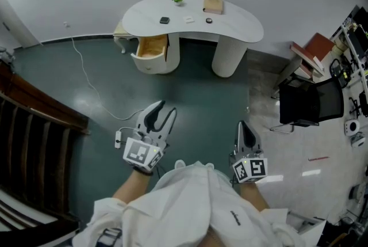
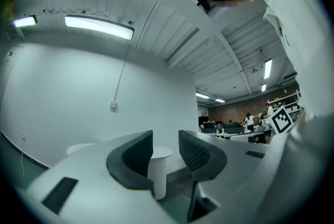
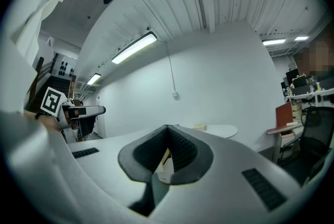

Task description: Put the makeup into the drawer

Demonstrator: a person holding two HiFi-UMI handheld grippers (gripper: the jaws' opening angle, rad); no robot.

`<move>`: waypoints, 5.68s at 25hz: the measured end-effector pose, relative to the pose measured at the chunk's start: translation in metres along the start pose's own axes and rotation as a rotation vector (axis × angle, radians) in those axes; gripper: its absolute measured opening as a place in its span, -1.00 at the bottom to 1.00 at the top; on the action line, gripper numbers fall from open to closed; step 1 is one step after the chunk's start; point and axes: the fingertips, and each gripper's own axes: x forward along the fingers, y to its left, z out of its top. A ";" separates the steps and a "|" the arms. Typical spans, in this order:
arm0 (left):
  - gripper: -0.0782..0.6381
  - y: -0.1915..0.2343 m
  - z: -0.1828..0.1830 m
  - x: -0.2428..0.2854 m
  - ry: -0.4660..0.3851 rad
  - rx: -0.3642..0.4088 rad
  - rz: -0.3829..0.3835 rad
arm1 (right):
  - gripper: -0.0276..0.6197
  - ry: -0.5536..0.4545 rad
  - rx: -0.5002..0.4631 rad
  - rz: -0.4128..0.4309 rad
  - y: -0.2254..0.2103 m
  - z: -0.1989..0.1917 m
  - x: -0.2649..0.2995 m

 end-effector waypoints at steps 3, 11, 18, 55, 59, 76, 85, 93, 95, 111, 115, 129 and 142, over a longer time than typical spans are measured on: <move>-0.29 0.005 -0.003 -0.001 0.012 -0.005 -0.022 | -0.86 0.005 0.000 -0.008 0.009 -0.004 0.004; -0.19 0.014 -0.015 -0.002 0.042 -0.019 -0.047 | -0.86 0.011 0.010 -0.011 0.027 -0.014 0.008; -0.13 0.015 -0.023 0.009 0.048 -0.022 -0.052 | -0.86 0.018 0.013 -0.004 0.024 -0.021 0.017; 0.00 0.089 -0.052 0.251 0.095 -0.049 0.136 | -0.86 0.024 0.045 0.213 -0.117 -0.001 0.245; 0.00 0.098 -0.060 0.266 0.113 -0.063 0.136 | -0.86 0.040 0.048 0.211 -0.123 -0.006 0.265; 0.00 0.213 -0.072 0.403 0.108 -0.073 0.070 | -0.86 0.032 0.025 0.140 -0.164 0.000 0.424; 0.00 0.282 -0.074 0.459 0.098 -0.060 0.016 | -0.86 0.020 0.005 0.107 -0.162 0.003 0.511; 0.02 0.314 -0.088 0.488 0.132 -0.074 -0.006 | -0.86 0.028 0.000 0.097 -0.160 0.001 0.556; 0.03 0.319 -0.092 0.498 0.140 -0.083 -0.006 | -0.86 0.033 0.001 0.094 -0.165 0.000 0.567; 0.06 0.368 -0.136 0.605 0.230 -0.081 0.083 | -0.86 0.102 0.020 0.202 -0.220 -0.025 0.685; 0.06 0.382 -0.148 0.634 0.264 -0.078 0.100 | -0.86 0.114 0.029 0.250 -0.232 -0.029 0.722; 0.06 0.419 -0.196 0.710 0.341 -0.099 0.234 | -0.86 0.193 0.057 0.381 -0.275 -0.056 0.805; 0.10 0.444 -0.282 0.720 0.515 -0.150 0.332 | -0.86 0.321 0.077 0.399 -0.270 -0.117 0.845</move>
